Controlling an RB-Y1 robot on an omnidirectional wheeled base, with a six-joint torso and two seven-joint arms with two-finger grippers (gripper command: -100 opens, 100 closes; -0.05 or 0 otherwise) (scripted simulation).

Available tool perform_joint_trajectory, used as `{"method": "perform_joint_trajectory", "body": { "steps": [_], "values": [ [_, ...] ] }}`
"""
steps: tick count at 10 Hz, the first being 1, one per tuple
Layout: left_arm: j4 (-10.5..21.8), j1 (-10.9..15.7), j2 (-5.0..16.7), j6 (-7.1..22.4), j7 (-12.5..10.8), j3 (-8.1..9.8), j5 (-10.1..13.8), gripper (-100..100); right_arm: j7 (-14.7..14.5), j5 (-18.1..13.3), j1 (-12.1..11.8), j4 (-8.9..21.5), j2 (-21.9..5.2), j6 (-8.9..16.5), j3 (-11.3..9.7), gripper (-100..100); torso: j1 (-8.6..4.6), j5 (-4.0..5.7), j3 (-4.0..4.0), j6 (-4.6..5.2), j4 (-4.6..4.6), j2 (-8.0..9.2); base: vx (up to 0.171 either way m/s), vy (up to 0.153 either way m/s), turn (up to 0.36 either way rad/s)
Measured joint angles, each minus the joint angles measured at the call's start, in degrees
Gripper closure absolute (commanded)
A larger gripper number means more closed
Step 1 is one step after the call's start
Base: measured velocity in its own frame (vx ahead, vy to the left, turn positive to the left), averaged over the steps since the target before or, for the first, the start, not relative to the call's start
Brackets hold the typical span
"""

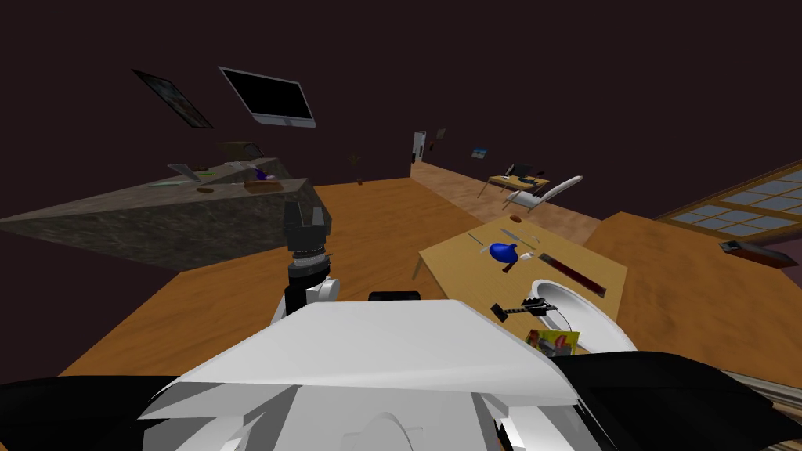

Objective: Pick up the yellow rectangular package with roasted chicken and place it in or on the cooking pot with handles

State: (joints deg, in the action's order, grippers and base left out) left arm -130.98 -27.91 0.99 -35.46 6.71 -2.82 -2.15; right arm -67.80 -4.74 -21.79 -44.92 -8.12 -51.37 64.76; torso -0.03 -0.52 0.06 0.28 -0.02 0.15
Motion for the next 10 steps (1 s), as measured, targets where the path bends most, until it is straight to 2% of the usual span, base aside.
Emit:
{"method": "perform_joint_trajectory", "body": {
  "steps": [2,3,4,5,6,8,9,10],
  "values": [
    [0.0,0.0,0.0,0.0,0.0,0.01,0.0,0,0.6,0.2,-0.8,-1.0,-0.8,0.8,0.1,100,-0.29,-0.25,0.04,0.05,0.02,0.07,0.013,0.0,0.005],
    [0.0,0.0,0.0,0.0,0.0,0.01,0.0,0,0.8,0.3,-1.6,-2.4,-1.1,2.1,-0.1,100,-0.4,-0.51,0.04,0.06,0.02,0.08,0.035,0.038,0.042],
    [0.0,0.0,0.0,0.0,0.0,0.0,0.0,0,1.1,0.6,-1.9,-0.8,-3.1,2.6,0.0,100,-0.72,-0.74,0.0,0.02,0.0,0.01,0.031,0.018,0.014],
    [0.0,0.0,0.0,0.0,0.0,0.01,0.0,0,1.4,0.8,-2.7,-3.4,-3.0,4.1,0.1,100,-0.85,-0.81,-0.02,0.0,-0.02,-0.02,0.029,-0.001,0.035],
    [0.0,0.0,0.0,0.0,0.0,0.01,0.0,0,1.6,1.0,-3.5,-4.6,-3.5,5.4,0.1,100,-0.97,-0.86,-0.04,-0.01,-0.04,-0.04,0.019,0.004,0.023],
    [0.0,0.0,0.0,0.0,0.0,0.01,0.0,0,2.1,1.4,-4.1,-3.1,-6.0,6.0,0.1,100,-1.29,-1.08,-0.07,-0.02,-0.08,-0.05,0.034,0.019,0.043],
    [0.0,0.0,0.0,0.0,0.0,0.01,0.0,0,2.3,1.7,-5.3,-5.1,-6.3,7.4,0.2,100,-1.33,-1.15,-0.09,-0.01,-0.09,-0.1,0.03,0.0,0.02],
    [0.0,0.0,0.0,0.0,0.0,0.01,0.0,0,2.5,1.8,-5.8,-5.7,-7.1,8.5,0.2,100,-1.38,-1.14,-0.08,0.0,-0.08,-0.08,0.029,0.014,0.028]
  ]
}}
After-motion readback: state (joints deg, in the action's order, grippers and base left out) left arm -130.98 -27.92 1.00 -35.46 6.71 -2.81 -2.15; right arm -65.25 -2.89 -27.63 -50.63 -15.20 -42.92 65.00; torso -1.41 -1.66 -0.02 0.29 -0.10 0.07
